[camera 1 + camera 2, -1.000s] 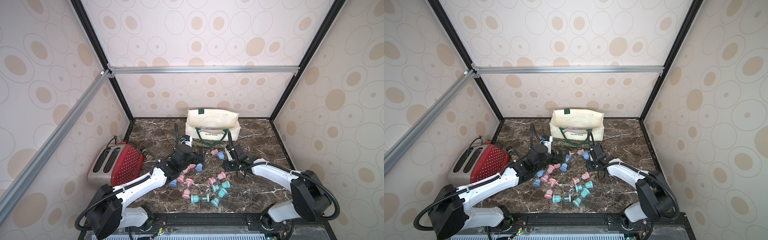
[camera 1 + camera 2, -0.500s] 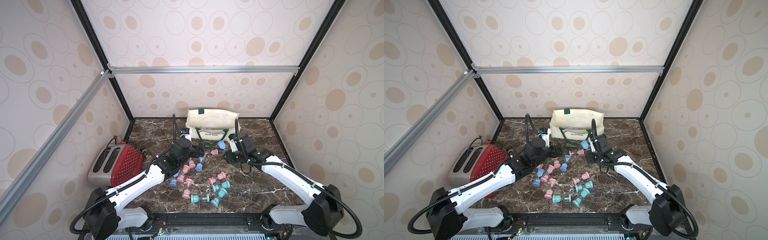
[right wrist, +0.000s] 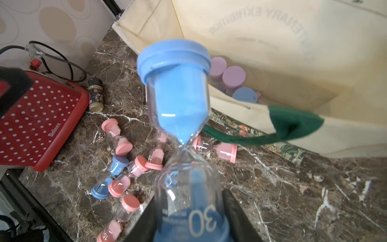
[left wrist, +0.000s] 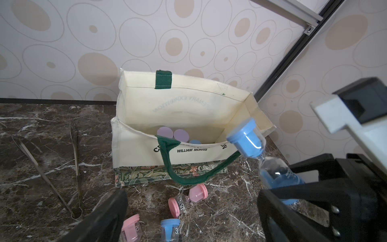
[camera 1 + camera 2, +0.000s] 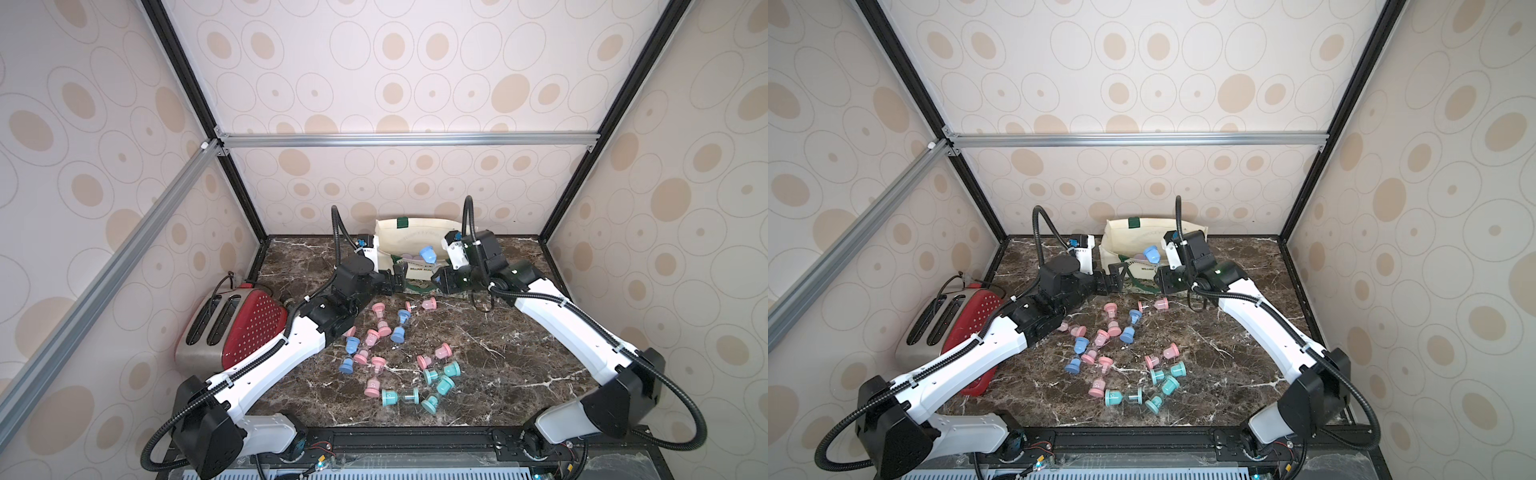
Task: Put the hourglass into the canvas bag
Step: Place the hourglass in the canvas bag.
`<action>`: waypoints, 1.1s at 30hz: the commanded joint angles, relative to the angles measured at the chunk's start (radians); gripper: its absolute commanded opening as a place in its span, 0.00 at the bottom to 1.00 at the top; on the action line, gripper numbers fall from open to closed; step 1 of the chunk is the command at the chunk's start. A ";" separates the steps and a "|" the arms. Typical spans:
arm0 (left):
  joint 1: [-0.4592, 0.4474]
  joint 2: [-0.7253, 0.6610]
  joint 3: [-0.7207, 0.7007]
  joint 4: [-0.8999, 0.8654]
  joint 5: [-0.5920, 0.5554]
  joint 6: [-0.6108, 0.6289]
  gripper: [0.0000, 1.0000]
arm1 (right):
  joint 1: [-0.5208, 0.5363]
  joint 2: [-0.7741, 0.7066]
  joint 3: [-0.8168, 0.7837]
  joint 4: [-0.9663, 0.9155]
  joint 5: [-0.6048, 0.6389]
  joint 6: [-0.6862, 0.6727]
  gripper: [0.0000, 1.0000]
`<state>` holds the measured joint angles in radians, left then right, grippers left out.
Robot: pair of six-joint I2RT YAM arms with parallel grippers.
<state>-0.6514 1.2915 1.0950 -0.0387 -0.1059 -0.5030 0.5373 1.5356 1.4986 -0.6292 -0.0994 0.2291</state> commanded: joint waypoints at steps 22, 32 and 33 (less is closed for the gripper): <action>0.136 0.165 0.036 0.141 0.166 -0.067 0.98 | -0.055 0.724 0.754 -0.197 0.066 -0.161 0.06; 0.139 0.190 0.034 0.151 0.173 -0.074 0.98 | -0.059 0.765 0.701 -0.185 0.104 -0.189 0.14; 0.139 0.190 0.034 0.151 0.175 -0.074 0.97 | -0.058 0.766 0.697 -0.187 0.107 -0.191 0.15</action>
<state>-0.5217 1.4792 1.1053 0.0788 0.0616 -0.5640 0.4820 2.2818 2.2147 -0.8001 -0.0170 0.0647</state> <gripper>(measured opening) 0.975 0.423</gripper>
